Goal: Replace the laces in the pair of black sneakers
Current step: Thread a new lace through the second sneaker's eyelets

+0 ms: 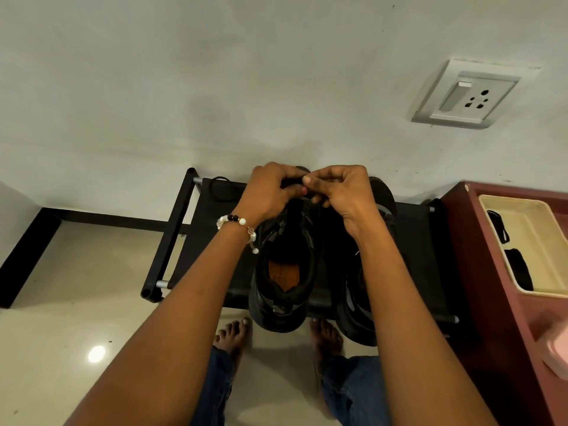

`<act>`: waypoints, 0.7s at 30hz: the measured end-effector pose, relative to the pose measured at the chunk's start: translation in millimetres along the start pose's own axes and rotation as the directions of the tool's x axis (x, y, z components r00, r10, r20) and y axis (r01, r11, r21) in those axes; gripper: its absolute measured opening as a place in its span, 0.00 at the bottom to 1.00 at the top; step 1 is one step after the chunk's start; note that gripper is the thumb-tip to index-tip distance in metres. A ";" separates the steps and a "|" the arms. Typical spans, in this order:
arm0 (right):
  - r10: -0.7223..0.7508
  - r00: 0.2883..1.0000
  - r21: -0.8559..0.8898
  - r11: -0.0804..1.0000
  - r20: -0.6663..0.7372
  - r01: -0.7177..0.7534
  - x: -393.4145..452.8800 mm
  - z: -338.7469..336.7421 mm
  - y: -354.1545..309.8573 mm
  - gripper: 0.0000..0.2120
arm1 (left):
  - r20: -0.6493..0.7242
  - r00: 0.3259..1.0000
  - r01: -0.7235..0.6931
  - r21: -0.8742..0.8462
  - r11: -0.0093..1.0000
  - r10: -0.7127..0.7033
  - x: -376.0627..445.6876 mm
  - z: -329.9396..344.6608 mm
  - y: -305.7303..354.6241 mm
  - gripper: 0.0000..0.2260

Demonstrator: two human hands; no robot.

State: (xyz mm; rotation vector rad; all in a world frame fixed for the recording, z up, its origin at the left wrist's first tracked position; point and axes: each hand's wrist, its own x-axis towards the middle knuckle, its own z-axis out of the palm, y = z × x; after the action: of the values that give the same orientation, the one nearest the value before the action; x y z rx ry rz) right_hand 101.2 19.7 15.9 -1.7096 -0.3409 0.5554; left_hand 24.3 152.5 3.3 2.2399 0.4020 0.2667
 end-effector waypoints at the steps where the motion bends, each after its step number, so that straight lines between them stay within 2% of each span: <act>1: 0.001 1.000 0.001 1.000 0.000 -0.001 0.4 -0.6 0.5 0.05 | -0.025 0.999 0.020 -0.028 0.999 -0.021 -0.8 -0.1 2.5 0.10; 3: 0.005 1.000 -0.010 1.000 -0.010 -0.005 1.8 -5.2 2.7 0.04 | -0.138 0.983 0.106 -0.109 0.988 -0.120 -0.6 -4.0 -1.1 0.05; 5: 0.017 0.999 -0.014 1.000 -0.031 -0.018 2.7 -12.9 4.6 0.03 | -0.273 0.931 0.182 -0.225 0.957 -0.242 0.4 -9.8 -6.8 0.03; 8: 0.048 0.996 -0.045 0.998 -0.073 -0.052 3.6 -23.8 7.0 0.03 | -0.477 0.759 0.292 -0.357 0.887 -0.442 -1.5 -19.6 -16.9 0.07; 9: 0.057 0.994 -0.062 0.996 -0.089 -0.063 3.8 -25.9 7.8 0.02 | -0.515 0.706 0.356 -0.335 0.872 -0.486 -2.6 -21.2 -21.4 0.06; 10: 0.060 0.993 -0.076 0.995 -0.102 -0.068 4.0 -26.6 8.3 0.02 | -0.540 0.689 0.416 -0.253 0.873 -0.484 -3.2 -21.8 -25.1 0.06; 11: 0.056 0.993 -0.082 0.994 -0.107 -0.065 4.0 -25.8 8.1 0.02 | -0.541 0.718 0.436 -0.142 0.889 -0.439 -1.8 -21.0 -29.6 0.07; 12: 0.049 0.993 -0.079 0.995 -0.103 -0.057 3.7 -23.2 7.3 0.02 | -0.495 0.787 0.399 -0.044 0.916 -0.367 -1.2 -19.8 -30.8 0.09; 14: 0.034 0.997 -0.053 0.998 -0.071 -0.038 2.3 -14.1 4.4 0.02 | -0.282 0.940 0.209 0.029 0.977 -0.193 0.9 -12.8 -23.1 0.17; 15: 0.027 0.998 -0.039 0.999 -0.053 -0.029 1.3 -9.3 2.9 0.03 | -0.169 0.978 0.128 0.010 0.992 -0.125 1.6 -8.4 -16.3 0.18; 16: 0.022 0.999 -0.027 0.999 -0.041 -0.023 0.7 -5.4 1.9 0.03 | -0.084 0.993 0.083 -0.031 0.996 -0.085 1.6 -4.4 -9.6 0.17; 18: 0.020 0.999 -0.018 1.000 -0.030 -0.021 0.6 -2.0 2.2 0.04 | -0.030 0.996 0.079 -0.115 0.990 -0.083 0.2 0.3 -0.9 0.11; 21: 0.032 0.999 -0.019 0.999 -0.017 -0.032 1.6 -8.1 4.4 0.04 | -0.138 0.978 0.140 -0.138 0.980 -0.159 1.1 -2.4 -5.7 0.05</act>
State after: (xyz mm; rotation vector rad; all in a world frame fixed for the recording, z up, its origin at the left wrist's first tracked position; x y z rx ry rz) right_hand 106.6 12.8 12.5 -1.7400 -0.3086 0.5623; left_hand 23.4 158.0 0.5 2.0587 0.6138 0.3705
